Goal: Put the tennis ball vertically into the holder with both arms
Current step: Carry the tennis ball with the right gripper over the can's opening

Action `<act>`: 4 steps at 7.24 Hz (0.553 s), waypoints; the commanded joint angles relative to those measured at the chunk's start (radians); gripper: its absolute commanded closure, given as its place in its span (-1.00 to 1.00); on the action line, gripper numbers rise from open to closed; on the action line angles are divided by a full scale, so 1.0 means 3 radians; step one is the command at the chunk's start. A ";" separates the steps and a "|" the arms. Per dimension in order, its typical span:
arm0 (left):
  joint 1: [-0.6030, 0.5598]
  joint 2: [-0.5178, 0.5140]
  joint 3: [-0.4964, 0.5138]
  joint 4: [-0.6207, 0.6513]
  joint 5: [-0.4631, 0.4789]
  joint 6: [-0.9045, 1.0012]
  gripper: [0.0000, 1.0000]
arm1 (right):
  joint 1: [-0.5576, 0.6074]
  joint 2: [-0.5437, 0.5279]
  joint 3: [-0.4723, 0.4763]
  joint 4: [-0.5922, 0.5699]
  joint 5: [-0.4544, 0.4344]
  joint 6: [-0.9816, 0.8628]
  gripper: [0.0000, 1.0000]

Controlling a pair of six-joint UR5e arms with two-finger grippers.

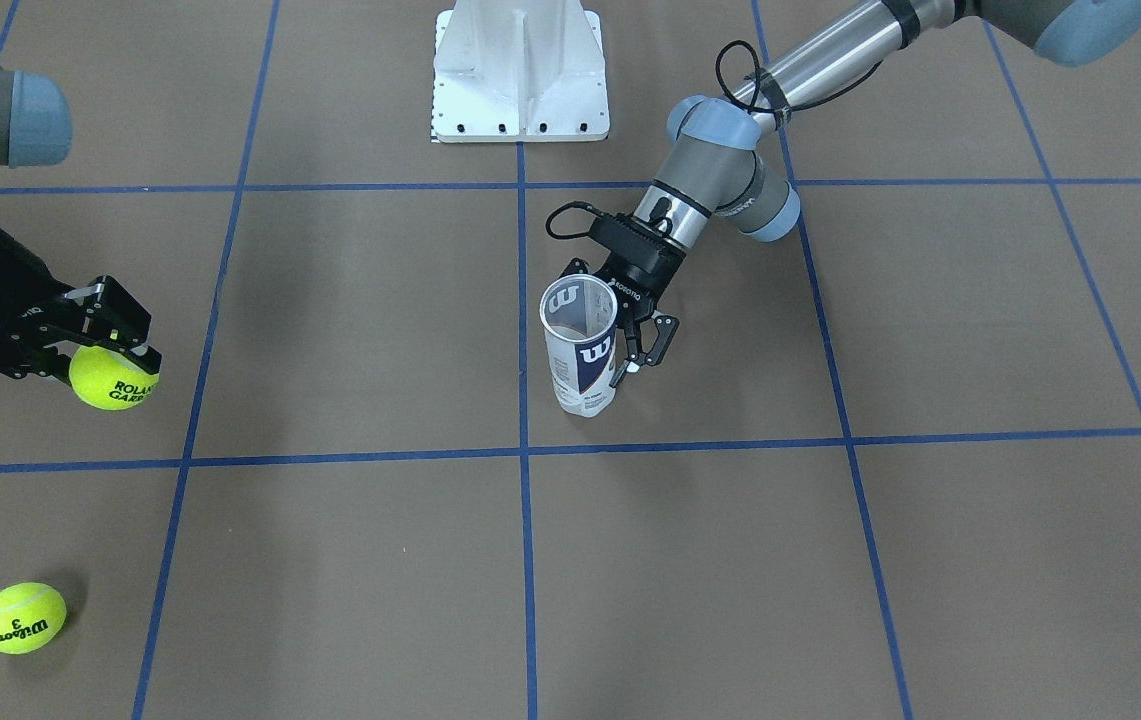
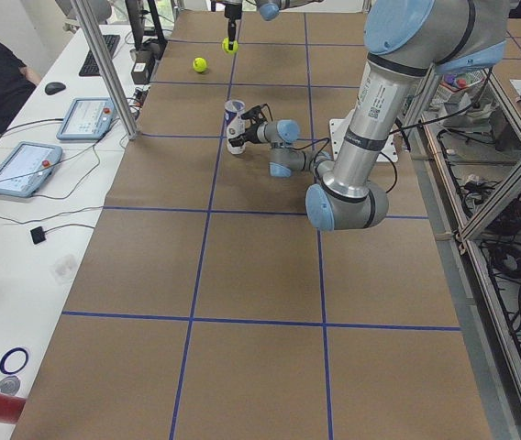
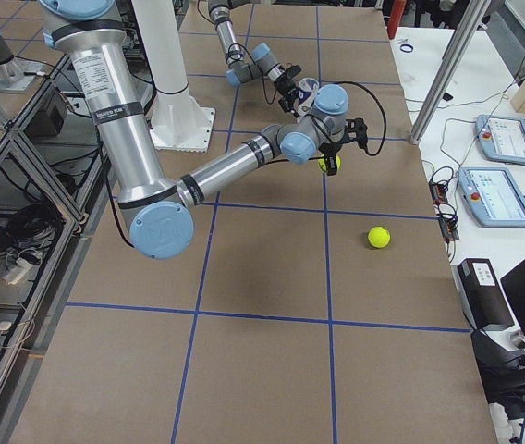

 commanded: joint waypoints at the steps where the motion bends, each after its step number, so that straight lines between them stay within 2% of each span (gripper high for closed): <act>1: -0.0022 -0.0019 0.0064 0.0005 0.0041 0.0004 -0.97 | -0.0004 0.0005 0.0000 0.0000 0.0001 0.0000 1.00; 4: -0.0033 -0.0024 0.0131 0.0010 0.0108 -0.0007 -0.96 | -0.0004 0.0102 0.0010 -0.0005 0.0011 0.0000 1.00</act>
